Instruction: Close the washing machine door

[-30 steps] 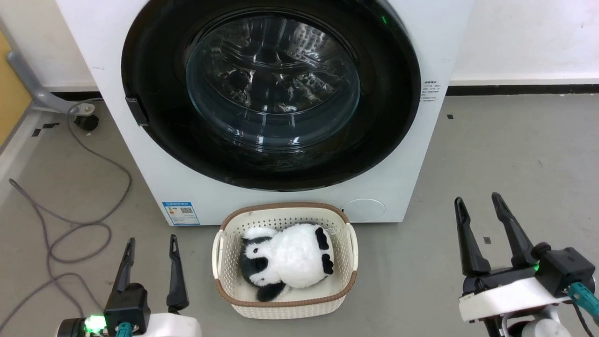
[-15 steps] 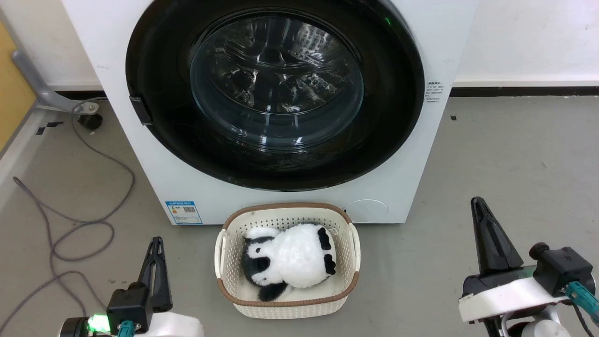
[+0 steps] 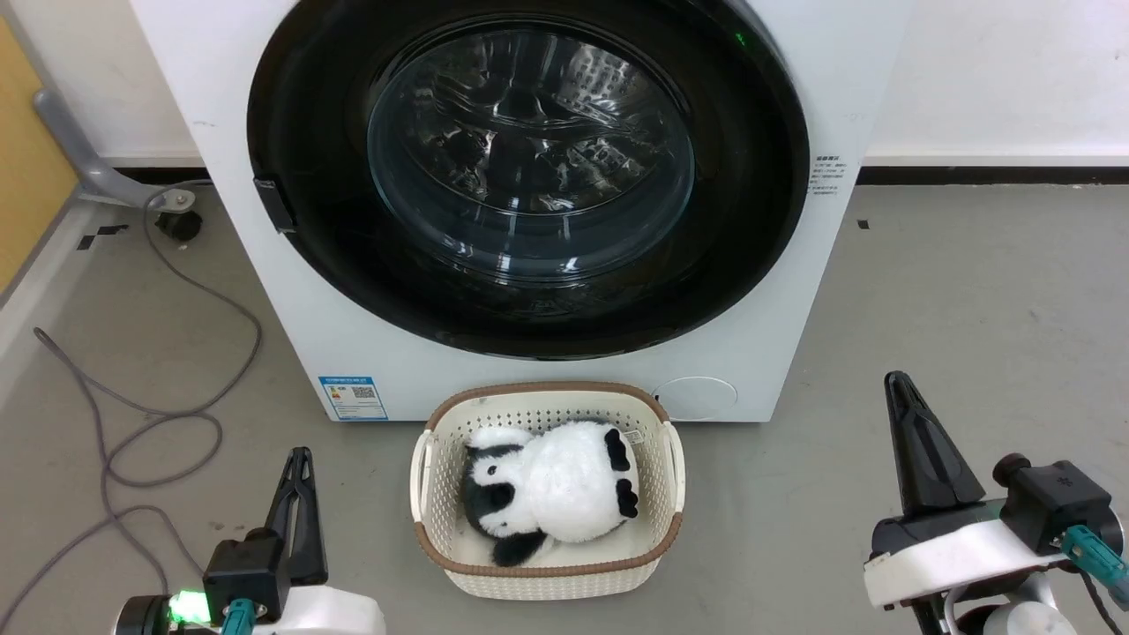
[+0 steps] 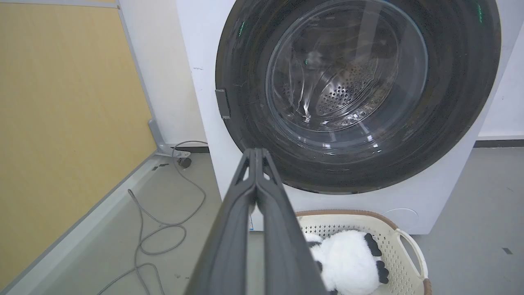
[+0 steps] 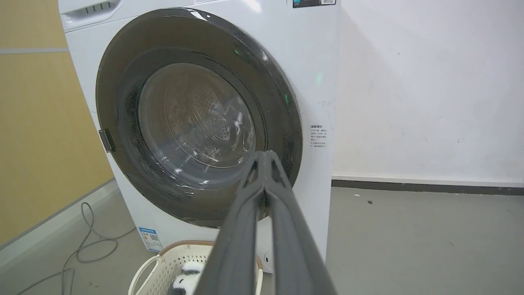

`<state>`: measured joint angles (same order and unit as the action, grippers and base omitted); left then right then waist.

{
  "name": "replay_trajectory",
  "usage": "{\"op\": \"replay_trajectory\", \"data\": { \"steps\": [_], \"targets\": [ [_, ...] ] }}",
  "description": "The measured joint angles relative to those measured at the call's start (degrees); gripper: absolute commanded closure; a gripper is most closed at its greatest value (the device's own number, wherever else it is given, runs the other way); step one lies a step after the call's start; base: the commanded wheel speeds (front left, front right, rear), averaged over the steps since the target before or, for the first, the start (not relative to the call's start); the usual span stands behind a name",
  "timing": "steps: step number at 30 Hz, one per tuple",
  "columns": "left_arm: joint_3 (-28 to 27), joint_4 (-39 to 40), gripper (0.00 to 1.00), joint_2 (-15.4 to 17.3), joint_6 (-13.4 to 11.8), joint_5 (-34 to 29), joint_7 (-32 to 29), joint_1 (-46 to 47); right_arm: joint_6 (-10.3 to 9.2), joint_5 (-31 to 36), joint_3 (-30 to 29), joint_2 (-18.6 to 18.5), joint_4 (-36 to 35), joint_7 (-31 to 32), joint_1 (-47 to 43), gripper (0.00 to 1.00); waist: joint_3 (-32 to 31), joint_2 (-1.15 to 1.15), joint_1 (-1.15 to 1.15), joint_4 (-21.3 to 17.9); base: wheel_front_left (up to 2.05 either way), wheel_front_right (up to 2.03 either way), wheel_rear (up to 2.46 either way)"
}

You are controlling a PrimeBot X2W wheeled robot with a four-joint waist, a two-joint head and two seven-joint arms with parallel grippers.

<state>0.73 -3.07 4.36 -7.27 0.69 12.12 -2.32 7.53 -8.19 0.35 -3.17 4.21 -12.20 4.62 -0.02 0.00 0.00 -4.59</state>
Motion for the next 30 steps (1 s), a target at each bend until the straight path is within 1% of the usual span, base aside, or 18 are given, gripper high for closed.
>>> {"op": "replay_trajectory", "data": {
  "steps": [1, 30],
  "targets": [
    [0.0, 0.05, 1.0, -0.01, 0.37, -0.01, -0.11, 0.01, 0.0, 0.12, -0.02, 0.0, -0.07, 0.1, -0.01, 1.0, 0.0, 0.0, 0.0, 0.09, 0.0, 0.0, 0.0],
    [-0.12, 0.85, 1.0, -0.3, 2.0, -0.07, -3.53, 0.23, 0.0, 2.6, -0.07, 0.0, -1.05, 3.49, -0.76, 1.0, 0.01, 0.0, 0.0, 1.33, 0.0, 0.0, 0.0]
  ]
}}
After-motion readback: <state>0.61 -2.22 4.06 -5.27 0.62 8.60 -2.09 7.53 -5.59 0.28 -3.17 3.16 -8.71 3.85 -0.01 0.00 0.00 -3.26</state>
